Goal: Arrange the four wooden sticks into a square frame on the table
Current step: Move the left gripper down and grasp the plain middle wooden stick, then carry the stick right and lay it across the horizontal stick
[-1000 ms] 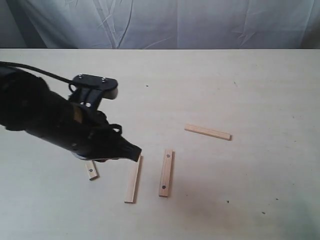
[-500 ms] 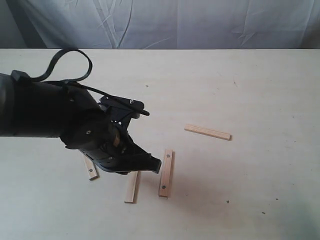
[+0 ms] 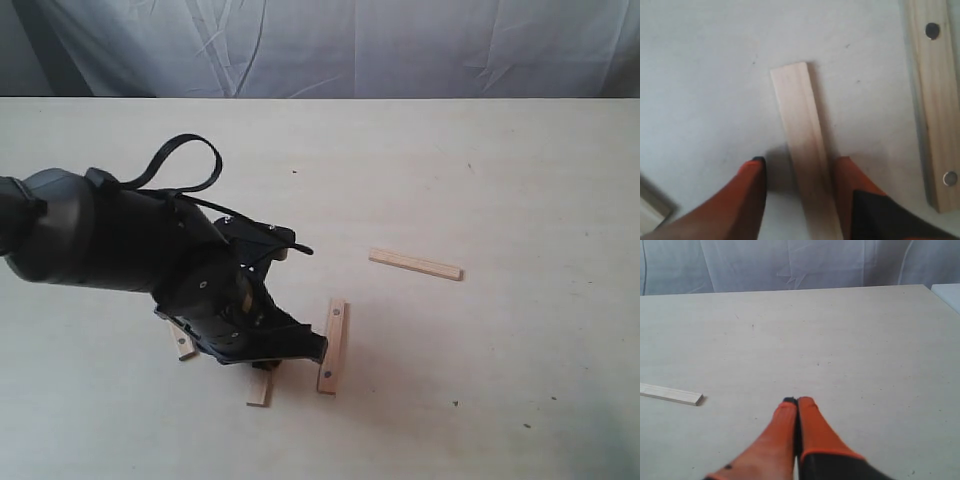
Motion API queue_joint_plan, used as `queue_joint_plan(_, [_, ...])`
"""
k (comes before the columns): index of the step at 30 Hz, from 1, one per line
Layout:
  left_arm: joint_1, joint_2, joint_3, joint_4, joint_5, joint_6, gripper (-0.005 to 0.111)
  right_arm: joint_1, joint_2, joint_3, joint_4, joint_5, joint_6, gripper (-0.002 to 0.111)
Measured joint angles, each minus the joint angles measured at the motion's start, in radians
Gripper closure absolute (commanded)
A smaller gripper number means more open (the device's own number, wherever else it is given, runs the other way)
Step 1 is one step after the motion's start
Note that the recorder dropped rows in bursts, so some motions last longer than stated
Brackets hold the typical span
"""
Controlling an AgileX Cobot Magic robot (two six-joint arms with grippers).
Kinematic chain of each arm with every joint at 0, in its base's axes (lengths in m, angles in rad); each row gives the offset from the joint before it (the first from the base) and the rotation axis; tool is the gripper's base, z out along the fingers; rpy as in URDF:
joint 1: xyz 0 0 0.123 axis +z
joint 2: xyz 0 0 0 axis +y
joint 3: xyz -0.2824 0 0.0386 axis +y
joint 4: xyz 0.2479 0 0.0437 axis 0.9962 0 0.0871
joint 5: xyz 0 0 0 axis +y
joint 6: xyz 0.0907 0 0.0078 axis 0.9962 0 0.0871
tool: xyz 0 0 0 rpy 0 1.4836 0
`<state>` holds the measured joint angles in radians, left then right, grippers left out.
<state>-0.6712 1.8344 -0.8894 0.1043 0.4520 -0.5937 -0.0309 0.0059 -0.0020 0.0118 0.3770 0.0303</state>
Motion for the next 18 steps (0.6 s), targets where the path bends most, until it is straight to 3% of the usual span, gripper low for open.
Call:
queue_joint_plan(6, [-0.005,0.004,0.000,-0.002,0.016,0.008,0.107,0.000,0.000,0.000,0.000,0.000,0.000,0.108])
queue_joint_plan(12, [-0.005,0.004,-0.032,-0.002,0.030,0.062,0.107,0.000,0.000,0.000,0.000,0.000,0.000,0.108])
queue_joint_plan(18, [-0.005,0.001,-0.200,0.004,0.092,0.098,0.107,0.000,0.000,0.000,0.000,0.000,0.000,0.108])
